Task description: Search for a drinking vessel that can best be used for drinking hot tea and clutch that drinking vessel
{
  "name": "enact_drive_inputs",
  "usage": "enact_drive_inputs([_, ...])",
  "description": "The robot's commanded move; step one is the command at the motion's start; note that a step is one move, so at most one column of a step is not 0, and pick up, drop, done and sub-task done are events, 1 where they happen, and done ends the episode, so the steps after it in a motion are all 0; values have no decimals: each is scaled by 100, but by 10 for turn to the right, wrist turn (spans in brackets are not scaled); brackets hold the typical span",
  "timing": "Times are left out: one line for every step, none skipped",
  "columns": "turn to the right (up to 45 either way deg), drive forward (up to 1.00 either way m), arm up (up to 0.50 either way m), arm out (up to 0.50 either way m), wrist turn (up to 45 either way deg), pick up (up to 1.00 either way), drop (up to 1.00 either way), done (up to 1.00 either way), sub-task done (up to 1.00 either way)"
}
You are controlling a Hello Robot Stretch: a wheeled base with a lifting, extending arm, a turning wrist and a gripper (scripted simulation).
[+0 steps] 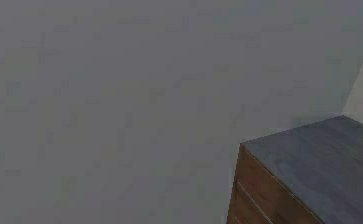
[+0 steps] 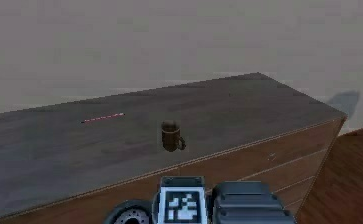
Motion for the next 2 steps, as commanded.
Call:
enact_drive_inputs([0,0,0,24,0,0,0,0,0])
enact_drive_inputs([0,0,0,0,450,0,0,0,0])
